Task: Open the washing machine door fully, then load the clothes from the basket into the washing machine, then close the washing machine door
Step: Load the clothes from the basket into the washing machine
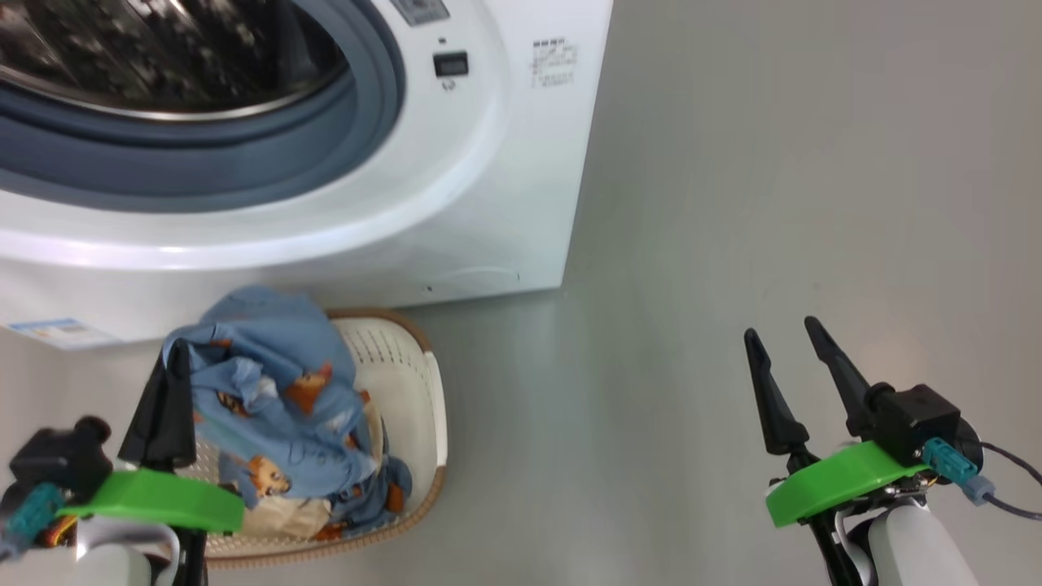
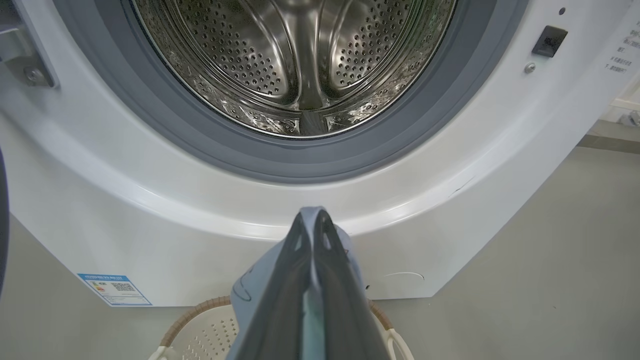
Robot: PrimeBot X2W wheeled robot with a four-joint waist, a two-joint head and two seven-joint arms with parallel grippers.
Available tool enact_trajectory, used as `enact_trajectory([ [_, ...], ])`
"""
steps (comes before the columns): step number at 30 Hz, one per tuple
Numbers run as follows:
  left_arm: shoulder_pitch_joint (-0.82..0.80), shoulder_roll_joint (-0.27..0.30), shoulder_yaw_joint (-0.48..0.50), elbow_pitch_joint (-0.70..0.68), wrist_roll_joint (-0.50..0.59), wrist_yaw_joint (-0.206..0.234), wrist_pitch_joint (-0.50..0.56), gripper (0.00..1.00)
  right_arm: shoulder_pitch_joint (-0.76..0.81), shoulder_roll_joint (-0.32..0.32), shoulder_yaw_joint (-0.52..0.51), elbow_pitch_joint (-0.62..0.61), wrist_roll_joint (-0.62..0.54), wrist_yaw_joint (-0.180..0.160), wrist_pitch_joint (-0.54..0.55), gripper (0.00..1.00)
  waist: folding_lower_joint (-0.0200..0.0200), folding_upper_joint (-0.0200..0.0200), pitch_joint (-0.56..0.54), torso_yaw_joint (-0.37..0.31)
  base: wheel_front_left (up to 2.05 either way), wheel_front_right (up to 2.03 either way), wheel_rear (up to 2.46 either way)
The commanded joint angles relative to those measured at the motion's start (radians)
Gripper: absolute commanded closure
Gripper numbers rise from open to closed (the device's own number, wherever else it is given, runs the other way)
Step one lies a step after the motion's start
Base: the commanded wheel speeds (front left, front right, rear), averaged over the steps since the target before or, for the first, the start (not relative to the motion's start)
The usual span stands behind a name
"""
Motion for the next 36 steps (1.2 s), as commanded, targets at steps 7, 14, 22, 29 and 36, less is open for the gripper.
enact_trajectory([
  [7, 0.103, -0.014, 0.097, -0.149, 0.095, -0.014, -0.012, 1.0, 0.04, 0.001, 0.034, -0.007, 0.003, 0.002, -0.005, 0.0, 0.0, 0.0, -0.156, 0.018, 0.0, 0.0, 0.0],
  [14, 0.194, -0.047, 0.131, -0.239, 0.152, -0.018, -0.012, 1.0, 0.071, 0.001, 0.03, -0.007, 0.0, 0.002, -0.005, 0.0, 0.0, 0.0, -0.234, 0.022, 0.0, 0.0, 0.0],
  [22, 0.29, -0.074, 0.158, -0.294, 0.195, -0.019, -0.012, 1.0, 0.115, 0.001, 0.026, -0.012, 0.0, 0.002, -0.005, 0.0, 0.0, 0.0, -0.306, 0.016, 0.0, 0.0, 0.0],
  [29, 0.335, -0.096, 0.18, -0.315, 0.208, -0.02, -0.012, 1.0, 0.133, 0.001, 0.025, -0.017, 0.007, 0.002, -0.005, 0.0, 0.0, 0.0, -0.328, 0.01, 0.0, 0.0, 0.0],
  [36, 0.344, -0.109, 0.191, -0.312, 0.206, -0.02, -0.012, 1.0, 0.138, 0.001, 0.024, -0.018, 0.01, 0.002, -0.005, 0.0, 0.0, 0.0, -0.328, 0.011, 0.0, 0.0, 0.0],
])
